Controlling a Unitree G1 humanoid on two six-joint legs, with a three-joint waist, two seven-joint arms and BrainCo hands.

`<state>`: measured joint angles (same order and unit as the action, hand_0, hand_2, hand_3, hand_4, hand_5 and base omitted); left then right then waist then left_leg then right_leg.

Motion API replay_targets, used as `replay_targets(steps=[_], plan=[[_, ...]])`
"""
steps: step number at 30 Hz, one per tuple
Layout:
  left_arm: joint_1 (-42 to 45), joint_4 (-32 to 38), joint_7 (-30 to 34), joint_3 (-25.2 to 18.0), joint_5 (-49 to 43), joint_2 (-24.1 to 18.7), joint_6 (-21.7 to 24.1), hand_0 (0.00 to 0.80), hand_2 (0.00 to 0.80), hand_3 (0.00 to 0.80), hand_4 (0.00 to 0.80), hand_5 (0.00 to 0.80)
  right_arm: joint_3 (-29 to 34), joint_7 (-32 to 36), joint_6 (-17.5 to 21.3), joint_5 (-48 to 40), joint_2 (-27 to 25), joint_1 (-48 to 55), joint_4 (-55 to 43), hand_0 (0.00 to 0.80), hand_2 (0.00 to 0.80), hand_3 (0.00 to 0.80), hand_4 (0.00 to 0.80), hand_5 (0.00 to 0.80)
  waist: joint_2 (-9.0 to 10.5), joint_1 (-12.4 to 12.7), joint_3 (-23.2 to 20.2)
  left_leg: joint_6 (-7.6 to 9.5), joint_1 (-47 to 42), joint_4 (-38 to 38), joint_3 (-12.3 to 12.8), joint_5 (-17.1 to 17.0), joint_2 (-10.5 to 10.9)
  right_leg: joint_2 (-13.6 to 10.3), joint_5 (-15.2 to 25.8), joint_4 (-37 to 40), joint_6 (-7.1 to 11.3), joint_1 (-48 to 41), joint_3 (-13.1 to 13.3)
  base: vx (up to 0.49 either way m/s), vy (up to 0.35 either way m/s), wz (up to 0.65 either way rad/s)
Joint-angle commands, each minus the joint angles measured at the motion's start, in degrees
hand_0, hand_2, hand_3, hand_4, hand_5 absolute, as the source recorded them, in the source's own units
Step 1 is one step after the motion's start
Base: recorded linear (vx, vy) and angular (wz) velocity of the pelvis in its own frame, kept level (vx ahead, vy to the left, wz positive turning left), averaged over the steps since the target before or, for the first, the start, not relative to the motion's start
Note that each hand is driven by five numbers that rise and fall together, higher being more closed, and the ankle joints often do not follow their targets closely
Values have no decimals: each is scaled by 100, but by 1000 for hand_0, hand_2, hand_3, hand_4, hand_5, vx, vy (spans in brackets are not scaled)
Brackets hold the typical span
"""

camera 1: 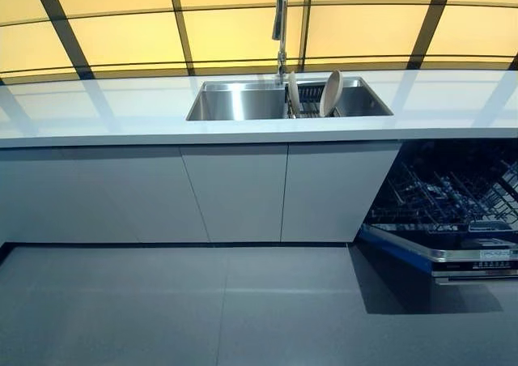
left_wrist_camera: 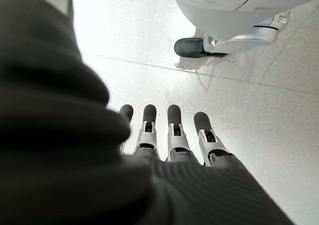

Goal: Take plates into dishwasher

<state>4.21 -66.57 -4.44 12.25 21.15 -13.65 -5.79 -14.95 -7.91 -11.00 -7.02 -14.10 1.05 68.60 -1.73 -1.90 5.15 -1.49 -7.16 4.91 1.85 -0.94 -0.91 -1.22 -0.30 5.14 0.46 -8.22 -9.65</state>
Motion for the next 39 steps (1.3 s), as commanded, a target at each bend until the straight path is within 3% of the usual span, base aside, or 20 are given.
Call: replay_targets(steps=[1, 9, 17, 19, 22, 23, 25, 27, 30, 31, 34, 37, 39], plan=[[-337, -123, -71, -109, -134, 92, 85, 0, 0, 0, 0, 0, -92, 16, -33, 256, -51, -331, 142, 0, 0, 0, 0, 0, 130, 199, 125, 567, -170, -12, 61, 602, 555, 337, -429, -264, 7, 54, 51, 15, -35, 3], [-407, -109, 17, 84, -479, 63, -38, 0, 0, 0, 0, 0, -149, -52, -37, 161, -68, -327, 41, 0, 0, 0, 0, 0, 138, 168, 130, 552, -102, -46, 67, 587, 557, 352, -463, -298, -18, 101, 72, 0, 0, 0], [-551, -7, -222, 0, -57, 21, -298, 0, 0, 0, 0, 0, -157, -50, -151, 40, -166, -484, -42, 0, 0, 0, 0, 0, 133, 180, 246, 562, 77, -394, -48, 703, 572, 354, -598, -543, -119, 262, 115, -37, -52, 0], [-571, -46, -337, -100, 27, -13, -354, 0, 0, 0, 0, 0, -149, -28, -227, -8, -222, -531, -74, 0, 0, 0, 0, 0, 241, 160, 343, 560, 447, -1358, 57, 1025, 498, 321, -809, -883, -303, 387, 176, -37, -139, 1], [-547, -171, -300, -221, 35, -59, -331, 0, 0, 0, 0, 0, -178, 14, -180, -108, -311, -462, -102, 0, 0, 0, 0, 0, 305, 196, 701, 478, 1725, -3938, 299, 712, 234, 368, -899, -1261, -584, 482, 48, -92, -157, 1], [-492, -261, -234, -283, 6, -22, -298, 0, 0, 0, 0, 0, -169, 14, -187, -67, -343, -436, -71, 0, 0, 0, 0, 0, 235, 219, 842, 378, 2216, -4396, 283, 525, 287, 440, -899, -1355, -627, 487, 41, -66, -78, 8], [-395, -360, -203, -315, -14, 45, -264, 0, 0, 0, 0, 0, -154, -23, -170, -128, -366, -419, -1, 0, 0, 0, 0, 0, 167, 259, 963, 255, 2478, -4146, 258, 296, 458, 496, -871, -1393, -589, 423, 75, 46, -6, 14], [-226, -501, -148, -344, -44, 104, -231, 0, 0, 0, 0, 0, -38, 23, -80, -101, -333, -417, 124, 0, 0, 0, 0, 0, 145, 278, 1050, 150, 2310, -2806, 299, -230, 514, 539, -880, -1401, -532, 289, 108, 180, 7, -8], [-39, -552, -95, -350, -48, 131, -286, 0, 0, 0, 0, 0, -12, 8, -97, -192, -292, -349, 138, 0, 0, 0, 0, 0, 57, 302, 1024, -127, 2113, -886, -299, -1144, 690, 699, -864, -1298, -466, 17, 280, 274, 48, -5], [21, -544, -113, -334, -33, 165, -312, 0, 0, 0, 0, 0, 9, -3, -89, -190, -295, -323, 150, 0, 0, 0, 0, 0, 30, 317, 991, -139, 2032, -438, -441, -1196, 698, 749, -888, -1267, -452, -74, 379, 385, 90, -5], [65, -477, -148, -335, -35, 210, -348, 0, 0, 0, 0, 0, 131, -68, -95, -157, -337, -268, 152, 0, 0, 0, 0, 0, -1, 283, 838, -4, 1915, -602, -210, -806, 708, 715, -1083, -1303, -414, -220, 570, 410, 165, -27], [-10, -432, -238, -301, 100, 101, -223, 0, 0, 0, 0, 0, 148, 1, -52, -136, -327, -263, 181, 0, 0, 0, 0, 0, 52, 300, 773, 110, 1992, -1076, -157, -470, 711, 572, -1356, -1557, -456, -353, 476, 382, 124, -26], [-70, -339, -272, -344, 18, 9, -257, 0, 0, 0, 0, 0, 164, 53, -51, 132, -263, -240, 107, 0, 0, 0, 0, 0, 151, 313, 732, 250, 2047, -1467, -42, -4, 764, 434, -1386, -1641, -375, -494, 404, 398, 77, -14]])
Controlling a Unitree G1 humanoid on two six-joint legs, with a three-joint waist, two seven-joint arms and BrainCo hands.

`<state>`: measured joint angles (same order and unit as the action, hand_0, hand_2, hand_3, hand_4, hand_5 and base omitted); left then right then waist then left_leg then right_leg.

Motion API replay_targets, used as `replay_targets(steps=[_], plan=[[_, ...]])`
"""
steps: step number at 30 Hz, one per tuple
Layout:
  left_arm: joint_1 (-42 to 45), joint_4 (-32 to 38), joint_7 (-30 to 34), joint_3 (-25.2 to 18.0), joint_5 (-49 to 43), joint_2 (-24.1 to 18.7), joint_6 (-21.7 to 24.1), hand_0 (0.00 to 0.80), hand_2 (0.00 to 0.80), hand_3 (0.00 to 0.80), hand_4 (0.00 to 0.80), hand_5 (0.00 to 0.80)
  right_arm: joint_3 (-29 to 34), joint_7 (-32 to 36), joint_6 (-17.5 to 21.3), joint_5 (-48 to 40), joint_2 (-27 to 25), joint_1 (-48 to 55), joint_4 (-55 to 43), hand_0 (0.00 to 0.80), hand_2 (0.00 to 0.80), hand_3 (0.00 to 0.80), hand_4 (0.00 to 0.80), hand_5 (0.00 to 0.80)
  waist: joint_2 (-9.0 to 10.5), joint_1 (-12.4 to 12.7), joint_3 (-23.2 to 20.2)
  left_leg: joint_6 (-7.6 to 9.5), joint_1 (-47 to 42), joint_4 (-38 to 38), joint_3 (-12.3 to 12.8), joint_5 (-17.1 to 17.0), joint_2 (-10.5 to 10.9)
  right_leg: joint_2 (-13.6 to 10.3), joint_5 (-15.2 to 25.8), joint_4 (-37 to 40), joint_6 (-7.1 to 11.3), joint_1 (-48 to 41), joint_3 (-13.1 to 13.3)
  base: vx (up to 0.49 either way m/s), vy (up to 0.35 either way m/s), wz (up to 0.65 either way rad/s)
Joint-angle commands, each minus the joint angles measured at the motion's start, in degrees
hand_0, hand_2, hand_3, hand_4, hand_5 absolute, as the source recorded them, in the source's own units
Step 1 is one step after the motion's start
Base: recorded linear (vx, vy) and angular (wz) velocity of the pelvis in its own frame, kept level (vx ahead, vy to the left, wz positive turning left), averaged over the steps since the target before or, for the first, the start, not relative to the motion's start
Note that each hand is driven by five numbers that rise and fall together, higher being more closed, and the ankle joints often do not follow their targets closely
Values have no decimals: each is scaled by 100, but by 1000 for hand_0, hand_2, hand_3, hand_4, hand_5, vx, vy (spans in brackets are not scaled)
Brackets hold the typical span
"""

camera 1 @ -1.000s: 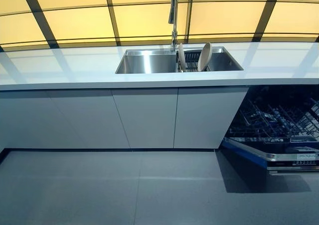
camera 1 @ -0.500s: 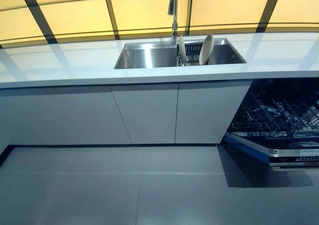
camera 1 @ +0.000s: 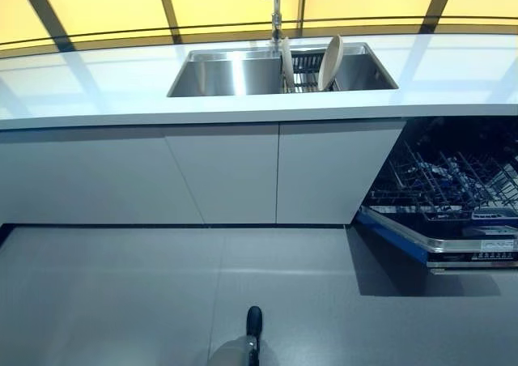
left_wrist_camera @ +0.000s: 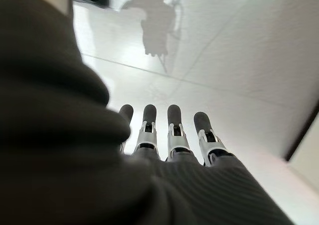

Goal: Take plates into dishwasher

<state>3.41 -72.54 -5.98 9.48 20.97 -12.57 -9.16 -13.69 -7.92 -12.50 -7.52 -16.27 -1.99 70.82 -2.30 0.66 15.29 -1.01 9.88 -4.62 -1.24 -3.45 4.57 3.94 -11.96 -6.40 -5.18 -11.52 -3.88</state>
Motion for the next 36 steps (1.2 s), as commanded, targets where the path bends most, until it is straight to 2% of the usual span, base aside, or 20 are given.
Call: replay_targets(steps=[1, 4, 8, 10, 14, 15, 16, 17, 18, 21, 22, 24, 25, 26, 27, 30, 31, 33, 35, 36], plan=[[-58, 352, -168, -96, 7, -177, 29, 0, 0, 0, 0, 0, -26, 86, 160, 262, -38, 46, -159, 0, 0, 0, 0, 0, 259, 78, -304, 257, 371, -682, 351, 450, 213, -144, -230, -493, 228, -201, -233, 395, 52, -12], [-201, 461, -76, -40, -94, -344, -47, 0, 0, 0, 0, 0, -188, 179, 333, 289, -88, -77, -257, 0, 0, 0, 0, 0, 321, 165, -349, 337, 576, -1042, 368, 686, 204, -254, -189, -332, 247, -227, -353, 254, 4, -8], [-245, 504, 7, 57, -116, -377, -26, 0, 0, 0, 0, 0, -368, 281, 345, 286, -173, -232, -336, 0, 0, 0, 0, 0, 269, 249, -351, 321, 949, -1306, 358, 706, 155, -310, -137, -49, 245, -170, -404, 176, 17, -3], [-220, 532, 19, 45, -127, -365, -53, 0, 0, 0, 0, 0, -355, 291, 334, 363, -178, -225, -332, 0, 0, 0, 0, 0, 271, 271, -377, 365, 924, -1317, 378, 785, 149, -376, -111, -34, 308, -211, -478, 232, 61, -24], [-189, 533, 104, -91, -332, -406, -163, 0, 0, 0, 0, 0, -180, 186, 273, 333, -106, -152, -264, 0, 0, 0, 0, 0, 353, 307, -543, 580, 579, -1191, 400, 1055, 273, -660, -51, -526, 587, -282, -821, 362, 131, 4], [-179, 527, 125, -138, -421, -440, -163, 0, 0, 0, 0, 0, -62, 150, 272, 274, -80, -122, -276, 0, 0, 0, 0, 0, 392, 310, -610, 730, 198, -811, 343, 1065, 451, -1043, 569, -1682, 834, 18, -1052, 362, 289, 2], [-172, 507, 140, -148, -440, -454, -124, 0, 0, 0, 0, 0, 4, 170, 335, 374, -105, -104, -285, 0, 0, 0, 0, 0, 369, 279, -621, 853, -170, -428, 278, 1019, 579, -1428, 1100, -3026, 935, 742, -962, 396, 368, -5], [-202, 442, 176, -81, -527, -473, -43, 0, 0, 0, 0, 0, 47, 271, 595, 648, -141, -49, -284, 0, 0, 0, 0, 0, 360, 189, -575, 973, -391, -282, 226, 1062, 694, -1551, 1182, -3978, 947, 1315, -773, 249, 289, -24], [-201, 456, 179, -76, -553, -491, -58, 0, 0, 0, 0, 0, 29, 321, 682, 787, -165, -36, -311, 0, 0, 0, 0, 0, 330, 188, -544, 961, -522, -249, 233, 1079, 692, -1495, 1221, -4100, 969, 1515, -686, 215, 174, -19], [-306, 717, 33, 5, -543, -612, -228, 0, 0, 0, 0, 0, -380, 1139, 1109, 1197, -388, -125, -931, 0, 0, 0, 0, 0, 89, 188, -392, 853, -836, -88, 177, 892, 454, -1297, 699, -3199, 706, 1947, -875, 139, -22, 11], [-322, 976, 11, 22, -560, -752, -395, 0, 0, 0, 0, 0, -660, 1796, 1073, 1362, -569, -219, -1699, 0, 0, 0, 0, 0, -1, 234, -340, 750, -871, -119, 199, 848, 261, -1063, 599, -2059, 657, 1914, -946, 81, -249, 1], [-324, 1367, 113, -71, -754, -1056, -660, 0, 0, 0, 0, 0, -969, 2510, 1398, 1370, -940, -257, -2690, 0, 0, 0, 0, 0, 27, 277, -298, 703, -829, -246, 151, 951, 165, -810, 1277, -382, 904, 2052, -716, 75, -317, 7], [-319, 1518, 172, -145, -802, -1183, -776, 0, 0, 0, 0, 0, -983, 2942, 1521, 1188, -1200, -292, -3155, 0, 0, 0, 0, 0, 86, 272, -301, 765, -748, -384, 152, 1030, 186, -781, 1657, 24, 957, 2171, -509, 114, -255, 14], [-296, 1624, 233, -189, -771, -1322, -863, 0, 0, 0, 0, 0, -938, 3454, 1464, 860, -1492, -340, -3726, 0, 0, 0, 0, 0, 141, 253, -310, 808, -732, -539, 114, 1160, 193, -731, 1799, 147, 988, 2269, -257, 157, -235, 26], [-246, 1690, 308, -242, -762, -1415, -941, 0, 0, 0, 0, 0, -824, 3878, 1267, 523, -1767, -374, -4349, 0, 0, 0, 0, 0, 211, 231, -325, 848, -690, -764, 115, 1340, 184, -710, 1635, 32, 975, 2170, -220, 230, -229, 30], [45, 1582, 302, -453, -744, -1362, -827, 0, 0, 0, 0, 0, -425, 4760, 905, -203, -2474, -445, -5493, 0, 0, 0, 0, 0, 330, 178, -507, 768, -816, -904, 258, 1462, 47, -632, 1325, -21, 916, 1888, -255, 295, -196, 35], [101, 1522, 408, -509, -824, -1349, -819, 0, 0, 0, 0, 0, -255, 5071, 845, -584, -2706, -456, -5799, 0, 0, 0, 0, 0, 366, 172, -552, 739, -927, -830, 289, 1462, 0, -617, 1270, 13, 897, 1774, -281, 262, -146, 19], [164, 1209, 553, -579, -1069, -1305, -703, 0, 0, 0, 0, 0, 247, 5706, 390, -1741, -3181, -766, -6446, 0, 0, 0, 0, 0, 477, 183, -669, 660, -1196, -501, 308, 1414, -72, -600, 1228, 268, 874, 1494, -347, 312, -167, 29], [196, 882, 545, -637, -1116, -1301, -528, 0, 0, 0, 0, 0, 471, 5834, 214, -2710, -3392, -1162, -6731, 0, 0, 0, 0, 0, 528, 181, -738, 610, -1341, -276, 294, 1381, -101, -598, 1177, 342, 875, 1385, -384, 237, -111, 8], [197, 744, 585, -658, -1178, -1314, -481, 0, 0, 0, 0, 0, 663, 5599, -34, -3398, -3381, -1529, -6925, 0, 0, 0, 0, 0, 543, 187, -780, 587, -1403, -180, 303, 1379, -126, -604, 1126, 319, 890, 1379, -410, 170, -78, -5]])
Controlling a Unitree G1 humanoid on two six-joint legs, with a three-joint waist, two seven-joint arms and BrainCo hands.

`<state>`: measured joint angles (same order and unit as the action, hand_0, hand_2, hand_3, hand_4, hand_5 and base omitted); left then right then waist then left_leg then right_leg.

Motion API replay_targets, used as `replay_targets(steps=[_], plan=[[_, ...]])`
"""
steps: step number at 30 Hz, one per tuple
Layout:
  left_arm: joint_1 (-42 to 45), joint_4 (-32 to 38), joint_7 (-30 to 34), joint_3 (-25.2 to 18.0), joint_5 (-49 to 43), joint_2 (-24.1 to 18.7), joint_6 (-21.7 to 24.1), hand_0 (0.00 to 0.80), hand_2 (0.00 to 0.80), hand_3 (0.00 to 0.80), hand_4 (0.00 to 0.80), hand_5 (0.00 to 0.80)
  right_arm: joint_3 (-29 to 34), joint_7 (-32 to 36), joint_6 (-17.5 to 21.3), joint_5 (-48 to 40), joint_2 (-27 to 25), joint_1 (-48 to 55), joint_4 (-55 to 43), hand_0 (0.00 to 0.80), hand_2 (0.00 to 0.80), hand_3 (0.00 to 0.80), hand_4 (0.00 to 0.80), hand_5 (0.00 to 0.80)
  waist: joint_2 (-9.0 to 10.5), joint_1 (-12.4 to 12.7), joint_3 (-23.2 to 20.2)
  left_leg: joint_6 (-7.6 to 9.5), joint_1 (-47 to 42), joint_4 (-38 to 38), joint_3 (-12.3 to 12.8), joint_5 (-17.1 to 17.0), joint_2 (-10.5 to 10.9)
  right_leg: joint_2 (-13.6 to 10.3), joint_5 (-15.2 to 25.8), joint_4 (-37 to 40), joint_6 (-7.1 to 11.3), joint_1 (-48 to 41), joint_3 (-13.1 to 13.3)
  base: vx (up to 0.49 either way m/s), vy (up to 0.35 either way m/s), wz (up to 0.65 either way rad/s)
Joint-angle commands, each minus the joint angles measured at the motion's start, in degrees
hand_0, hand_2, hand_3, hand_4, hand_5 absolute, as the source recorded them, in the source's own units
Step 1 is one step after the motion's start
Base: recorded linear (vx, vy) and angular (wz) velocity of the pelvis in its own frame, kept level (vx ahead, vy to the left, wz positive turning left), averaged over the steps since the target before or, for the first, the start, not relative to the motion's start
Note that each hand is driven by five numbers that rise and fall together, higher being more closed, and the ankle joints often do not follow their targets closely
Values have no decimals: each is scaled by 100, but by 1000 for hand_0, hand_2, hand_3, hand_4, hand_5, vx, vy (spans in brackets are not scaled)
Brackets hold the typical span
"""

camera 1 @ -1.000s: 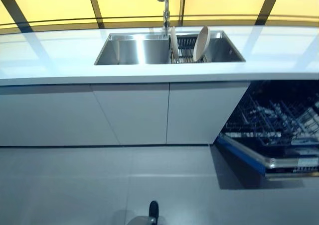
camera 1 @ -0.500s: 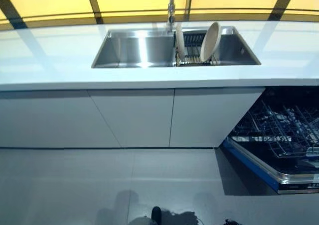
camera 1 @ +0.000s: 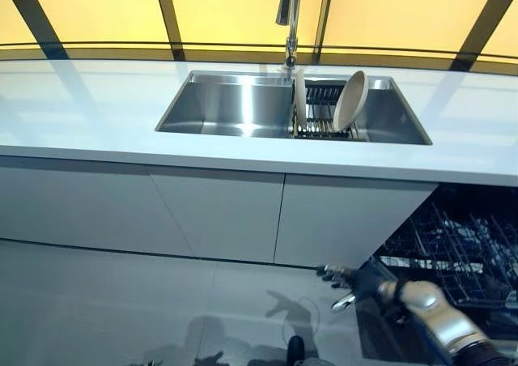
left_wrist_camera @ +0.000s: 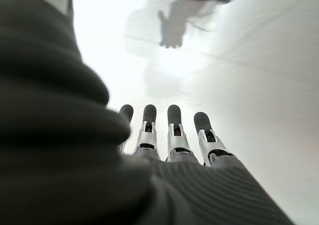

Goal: Take plates into dishwasher

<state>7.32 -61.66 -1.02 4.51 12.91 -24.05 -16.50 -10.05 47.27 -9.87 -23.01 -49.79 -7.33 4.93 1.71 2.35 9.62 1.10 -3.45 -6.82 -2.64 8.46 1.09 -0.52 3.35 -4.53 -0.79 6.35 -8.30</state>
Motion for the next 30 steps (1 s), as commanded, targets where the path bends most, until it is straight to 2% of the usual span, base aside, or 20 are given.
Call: replay_targets(steps=[1, 2, 5, 6, 9, 13, 16, 19, 21, 22, 23, 24, 25, 26, 27, 28, 29, 30], plan=[[-190, -363, 103, -164, -397, -167, 254, 0, 0, 0, 0, 0, 376, -45, -267, -2098, -25, -1120, -350, 0, 0, 0, 0, 0, 143, 23, -221, 373, -95, 65, 447, 192, 212, -162, -421, 120, 458, -410, 25, 153, -73, -14], [-171, -396, 129, -182, -522, -143, 285, 0, 0, 0, 0, 0, 686, -505, -303, -2668, 109, -1554, -167, 0, 0, 0, 0, 0, 137, 55, -240, 366, -158, 134, 450, 214, 187, -182, -479, 66, 480, -405, -15, 110, -53, -12], [-184, -385, 116, -190, -551, -83, 365, 0, 0, 0, 0, 0, 1096, -1387, -54, -3053, 227, -2247, 386, 0, 0, 0, 0, 0, 91, 110, -240, 363, -217, 247, 407, 219, 180, -216, -552, 14, 516, -426, -89, 71, -26, -2], [-187, -385, 116, -192, -551, -81, 364, 0, 0, 0, 0, 0, 1090, -1390, -52, -3057, 224, -2257, 390, 0, 0, 0, 0, 0, 90, 107, -235, 363, -221, 250, 406, 217, 180, -217, -554, 12, 516, -427, -89, 40, 7, 4], [-289, -331, 121, -34, -453, -104, 381, 0, 0, 0, 0, 0, 1523, -2554, 281, -4082, 38, -3102, 1099, 0, 0, 0, 0, 0, 6, 147, -248, 380, -266, 303, 419, 228, 185, -252, -656, -102, 526, -455, -179, 64, 19, 4], [-439, -308, 122, 106, -392, -134, 278, 0, 0, 0, 0, 0, 1734, -3540, 539, -4685, -12, -3540, 1340, 0, 0, 0, 0, 0, -41, 150, -267, 404, -323, 275, 439, 266, 201, -272, -763, -237, 511, -508, -234, 84, 2, 3], [-520, -268, 138, 237, -340, -145, 253, 0, 0, 0, 0, 0, 1753, -4358, 768, -4430, -165, -3761, 1545, 0, 0, 0, 0, 0, -43, 158, -277, 402, -365, 247, 434, 284, 203, -267, -898, -383, 466, -570, -300, 110, -48, 4], [-550, -246, -30, 282, 32, -93, 88, 0, 0, 0, 0, 0, 1660, -5163, 920, -4204, -414, -3914, 1608, 0, 0, 0, 0, 0, 11, 163, -294, 382, -334, 77, 385, 360, 201, -241, -1066, -480, 344, -631, -315, 134, -94, 4], [-533, -328, -115, 236, 136, -61, 54, 0, 0, 0, 0, 0, 1549, -5440, 886, -4219, -571, -4130, 1887, 0, 0, 0, 0, 0, 113, 193, -277, 275, -210, -631, 468, 613, 145, -230, -1202, -486, 173, -746, -319, 163, -139, 2], [-523, -394, -126, 221, 181, -40, 65, 0, 0, 0, 0, 0, 1390, -5706, 884, -4236, -644, -4274, 1964, 0, 0, 0, 0, 0, 163, 235, -230, 203, 27, -1332, 519, 569, 97, -205, -1222, -428, 60, -878, -319, 109, -174, -3], [-499, -446, -142, 214, 235, 26, 106, 0, 0, 0, 0, 0, 1205, -6130, 964, -4282, -681, -4375, 2022, 0, 0, 0, 0, 0, 140, 293, -105, 117, 748, -2912, 518, 292, -8, -114, -1234, -412, -113, -971, -360, 36, -172, -4], [-452, -446, -131, 171, 191, 83, 121, 0, 0, 0, 0, 0, 1158, -6353, 1019, -4234, -717, -4378, 2122, 0, 0, 0, 0, 0, 136, 357, 26, 73, 1272, -3760, 492, -30, -44, -67, -1255, -464, -235, -1009, -410, -23, -132, -13], [-438, -430, -125, 154, 160, 106, 110, 0, 0, 0, 0, 0, 1141, -6453, 1055, -4138, -721, -4384, 2149, 0, 0, 0, 0, 0, 106, 364, 59, 44, 1465, -4005, 458, -95, -77, -21, -1269, -507, -283, -997, -440, 18, -52, -24], [-379, -424, -84, 155, 48, 181, 55, 0, 0, 0, 0, 0, 1125, -6760, 1101, -3601, -781, -4393, 2237, 0, 0, 0, 0, 0, 35, 389, 162, -40, 1848, -3998, 379, -166, -5, 64, -1302, -608, -359, -1029, -467, 39, 4, -24], [-376, -423, -85, 168, 52, 190, 45, 0, 0, 0, 0, 0, 1114, -6788, 1080, -3543, -774, -4404, 2242, 0, 0, 0, 0, 0, 30, 388, 173, -59, 1847, -3822, 367, -174, 31, 59, -1297, -608, -346, -1042, -463, 98, 46, -13], [-366, -432, -96, 202, 82, 208, 28, 0, 0, 0, 0, 0, 1062, -6853, 1016, -3367, -742, -4445, 2270, 0, 0, 0, 0, 0, 39, 400, 204, -97, 1754, -3233, 325, -237, 107, 29, -1275, -575, -297, -1106, -435, 143, 100, 1], [-350, -459, -90, 233, 139, 209, 31, 0, 0, 0, 0, 0, 909, -7001, 966, -3079, -680, -4551, 2334, 0, 0, 0, 0, 0, 76, 419, 239, -121, 1476, -2012, 284, -428, 127, -28, -1249, -496, -227, -1221, -419, 225, 157, -4], [-352, -432, -60, 270, 142, 206, 13, 0, 0, 0, 0, 0, 699, -7101, 812, -2789, -650, -4745, 2501, 0, 0, 0, 0, 0, 78, 457, 256, -253, 1229, -478, 185, -936, 210, -41, -1233, -386, -170, -1409, -467, 215, 156, -12]])
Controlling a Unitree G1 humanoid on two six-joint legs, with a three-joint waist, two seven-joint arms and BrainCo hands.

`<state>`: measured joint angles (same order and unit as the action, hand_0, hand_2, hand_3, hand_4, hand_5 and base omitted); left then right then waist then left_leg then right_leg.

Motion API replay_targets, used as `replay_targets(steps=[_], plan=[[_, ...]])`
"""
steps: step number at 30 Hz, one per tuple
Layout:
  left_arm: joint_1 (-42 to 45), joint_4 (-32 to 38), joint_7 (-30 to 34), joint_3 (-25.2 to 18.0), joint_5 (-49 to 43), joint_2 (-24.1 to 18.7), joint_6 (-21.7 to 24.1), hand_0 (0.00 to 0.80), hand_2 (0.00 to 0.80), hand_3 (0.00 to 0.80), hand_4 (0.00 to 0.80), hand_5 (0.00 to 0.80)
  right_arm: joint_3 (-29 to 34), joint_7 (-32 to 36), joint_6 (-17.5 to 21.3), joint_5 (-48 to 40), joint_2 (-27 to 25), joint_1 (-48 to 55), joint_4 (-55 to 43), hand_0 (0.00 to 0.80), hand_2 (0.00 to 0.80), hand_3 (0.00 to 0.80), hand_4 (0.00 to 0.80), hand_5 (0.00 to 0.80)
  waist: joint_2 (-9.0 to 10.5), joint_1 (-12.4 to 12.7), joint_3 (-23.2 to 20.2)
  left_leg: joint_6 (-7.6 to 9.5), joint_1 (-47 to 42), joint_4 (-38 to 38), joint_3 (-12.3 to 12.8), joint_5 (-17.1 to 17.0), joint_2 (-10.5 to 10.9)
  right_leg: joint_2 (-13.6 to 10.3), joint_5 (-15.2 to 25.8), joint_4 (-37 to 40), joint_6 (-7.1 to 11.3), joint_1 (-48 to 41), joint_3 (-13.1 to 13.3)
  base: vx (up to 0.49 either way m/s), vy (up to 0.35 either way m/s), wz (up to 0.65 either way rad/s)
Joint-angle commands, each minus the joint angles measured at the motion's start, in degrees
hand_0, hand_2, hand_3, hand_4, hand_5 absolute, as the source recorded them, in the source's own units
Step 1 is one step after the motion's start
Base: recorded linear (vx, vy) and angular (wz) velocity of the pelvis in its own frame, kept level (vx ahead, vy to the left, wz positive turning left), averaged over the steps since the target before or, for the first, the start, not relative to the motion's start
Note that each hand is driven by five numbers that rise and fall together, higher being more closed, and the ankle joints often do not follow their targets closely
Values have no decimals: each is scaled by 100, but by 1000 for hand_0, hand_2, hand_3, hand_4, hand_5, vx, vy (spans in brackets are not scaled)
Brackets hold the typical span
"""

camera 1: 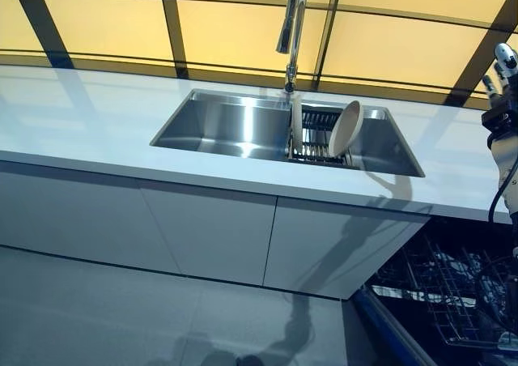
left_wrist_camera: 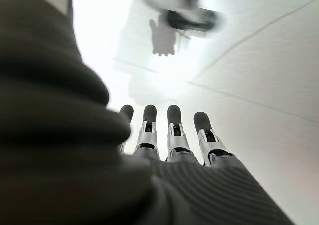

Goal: Take plates into dishwasher

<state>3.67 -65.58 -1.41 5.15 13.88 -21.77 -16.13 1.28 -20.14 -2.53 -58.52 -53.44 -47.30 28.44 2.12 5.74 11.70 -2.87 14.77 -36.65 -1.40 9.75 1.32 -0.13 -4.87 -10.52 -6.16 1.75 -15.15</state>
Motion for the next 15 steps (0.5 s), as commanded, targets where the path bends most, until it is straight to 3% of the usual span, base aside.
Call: replay_targets(steps=[1, 2, 4, 8, 15], plan=[[11, -20, 1, 226, -21, -11, -1, 0, 0, 0, 0, 0, -575, -387, -20, 1005, -299, -855, 243, 0, 0, 0, 0, 0, 43, 148, 82, 111, -476, 2657, -55, -1306, 268, -75, -439, 217, 361, -1057, 194, 301, 178, -9], [-13, -16, 6, 267, -91, -20, 11, 0, 0, 0, 0, 0, -805, -210, -260, 1079, -315, -1005, 341, 0, 0, 0, 0, 0, 93, 194, 32, 229, -596, 2846, -276, -1030, 376, -139, -506, 287, 438, -1186, 285, 280, 147, -2], [-147, -109, -65, 329, -55, -56, 141, 0, 0, 0, 0, 0, -943, 15, -385, 1064, -333, -983, 473, 0, 0, 0, 0, 0, 142, 142, -98, 340, -763, 2840, -45, -761, 340, -260, -544, 358, 543, -1252, 190, 300, 148, -1], [-436, -83, -233, 467, 169, -102, 184, 0, 0, 0, 0, 0, -969, 510, -670, 1403, -352, -868, 777, 0, 0, 0, 0, 0, 172, 127, -300, 424, -1098, 3153, -27, -678, 288, -391, -543, 399, 622, -1167, 18, 208, 95, -14], [-571, 53, -119, 541, 20, -179, 193, 0, 0, 0, 0, 0, -1246, 805, -1157, 1306, -631, -1147, 921, 0, 0, 0, 0, 0, 361, 197, -437, 441, -865, 3002, -70, -625, 293, -370, -387, 666, 630, -1102, -20, 98, -4, 6]])
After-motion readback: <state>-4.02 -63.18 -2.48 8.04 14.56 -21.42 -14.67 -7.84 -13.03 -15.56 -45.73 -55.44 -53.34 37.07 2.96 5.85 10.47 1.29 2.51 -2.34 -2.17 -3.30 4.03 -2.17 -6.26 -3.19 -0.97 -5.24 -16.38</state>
